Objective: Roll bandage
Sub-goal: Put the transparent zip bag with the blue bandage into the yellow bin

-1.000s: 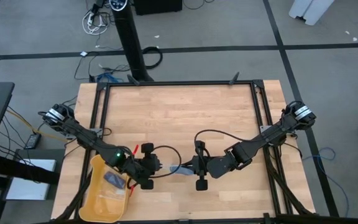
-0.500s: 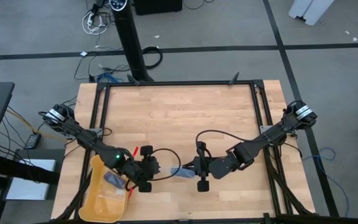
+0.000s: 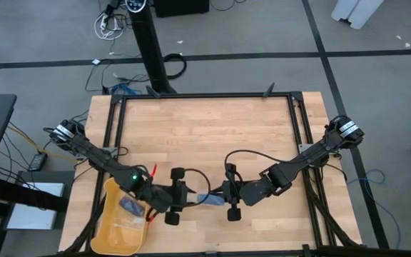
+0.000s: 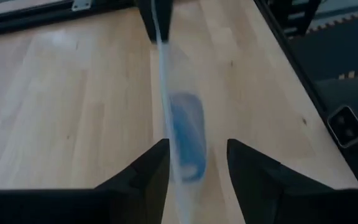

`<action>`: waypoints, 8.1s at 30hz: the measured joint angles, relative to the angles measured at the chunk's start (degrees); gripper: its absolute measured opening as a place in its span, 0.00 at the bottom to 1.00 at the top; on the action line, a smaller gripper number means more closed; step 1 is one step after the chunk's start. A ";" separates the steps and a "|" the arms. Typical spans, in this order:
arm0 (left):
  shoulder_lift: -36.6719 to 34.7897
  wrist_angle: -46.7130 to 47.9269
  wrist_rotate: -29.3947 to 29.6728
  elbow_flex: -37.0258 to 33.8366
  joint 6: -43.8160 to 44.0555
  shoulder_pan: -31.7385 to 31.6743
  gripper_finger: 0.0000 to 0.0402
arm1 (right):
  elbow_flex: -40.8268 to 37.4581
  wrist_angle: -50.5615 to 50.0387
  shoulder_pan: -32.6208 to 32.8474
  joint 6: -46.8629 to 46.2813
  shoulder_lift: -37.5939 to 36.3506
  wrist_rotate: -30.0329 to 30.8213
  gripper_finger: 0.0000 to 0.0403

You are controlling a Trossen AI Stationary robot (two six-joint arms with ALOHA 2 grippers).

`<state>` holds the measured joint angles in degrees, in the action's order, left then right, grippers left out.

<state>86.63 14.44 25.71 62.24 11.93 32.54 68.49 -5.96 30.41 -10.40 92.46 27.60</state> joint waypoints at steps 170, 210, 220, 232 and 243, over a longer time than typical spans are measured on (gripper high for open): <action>5.95 57.43 -0.03 37.81 50.94 39.14 0.00 | 66.40 -25.15 -14.42 30.12 48.86 -24.79 0.14; 6.56 71.28 14.90 37.08 46.51 36.00 0.00 | 66.49 -68.63 -13.12 20.26 38.09 -6.18 0.00; 6.64 70.49 20.67 28.72 25.38 21.38 0.00 | 66.10 -75.68 -7.92 12.12 26.47 2.39 0.00; 6.56 56.88 24.38 19.03 8.05 5.82 0.00 | 54.62 -77.23 -4.89 4.77 20.44 7.36 0.00; 6.86 40.04 5.84 10.07 8.01 4.57 0.03 | 40.17 -71.73 -3.56 -0.80 14.22 7.24 0.00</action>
<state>93.49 54.49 31.55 72.31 19.95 37.10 108.65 -77.69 26.85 -11.20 106.68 34.85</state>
